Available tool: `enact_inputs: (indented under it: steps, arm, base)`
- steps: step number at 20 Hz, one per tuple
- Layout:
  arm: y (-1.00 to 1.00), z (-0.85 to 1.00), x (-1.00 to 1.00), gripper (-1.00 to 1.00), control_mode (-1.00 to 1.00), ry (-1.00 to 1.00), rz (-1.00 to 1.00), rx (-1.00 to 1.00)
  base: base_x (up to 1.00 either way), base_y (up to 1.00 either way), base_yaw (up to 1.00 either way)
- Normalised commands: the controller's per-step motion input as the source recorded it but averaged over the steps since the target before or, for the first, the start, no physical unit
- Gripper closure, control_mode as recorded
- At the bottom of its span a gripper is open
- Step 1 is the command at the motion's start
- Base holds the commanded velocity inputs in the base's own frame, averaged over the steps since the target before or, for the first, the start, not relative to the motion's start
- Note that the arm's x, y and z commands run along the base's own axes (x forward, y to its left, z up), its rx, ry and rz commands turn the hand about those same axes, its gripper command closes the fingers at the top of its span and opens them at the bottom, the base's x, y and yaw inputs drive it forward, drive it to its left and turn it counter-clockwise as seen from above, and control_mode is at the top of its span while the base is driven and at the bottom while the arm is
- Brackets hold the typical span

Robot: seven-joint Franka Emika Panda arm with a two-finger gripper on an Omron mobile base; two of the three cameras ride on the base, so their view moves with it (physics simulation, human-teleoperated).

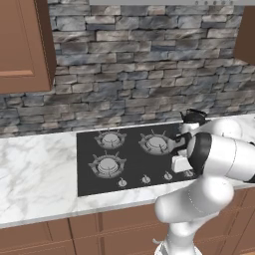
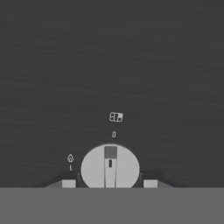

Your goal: Turn on the rear right burner of the stove.

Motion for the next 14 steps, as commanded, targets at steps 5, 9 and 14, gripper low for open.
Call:
enact_inputs:
  steps: [5,9,14]
  arm:
    - [0.0,-0.28,0.0,1.0,-1.0,-0.02,0.57,0.0]
    - [0.0,-0.21,0.0,1.0,-1.0,-0.07,0.66,0.04]
    - [0.0,-0.2,0.0,1.0,-1.0,-0.08,0.68,0.08]
  base:
    - [0.0,0.0,0.0]
    - [0.0,0.0,0.0]
    - [0.0,0.0,0.0]
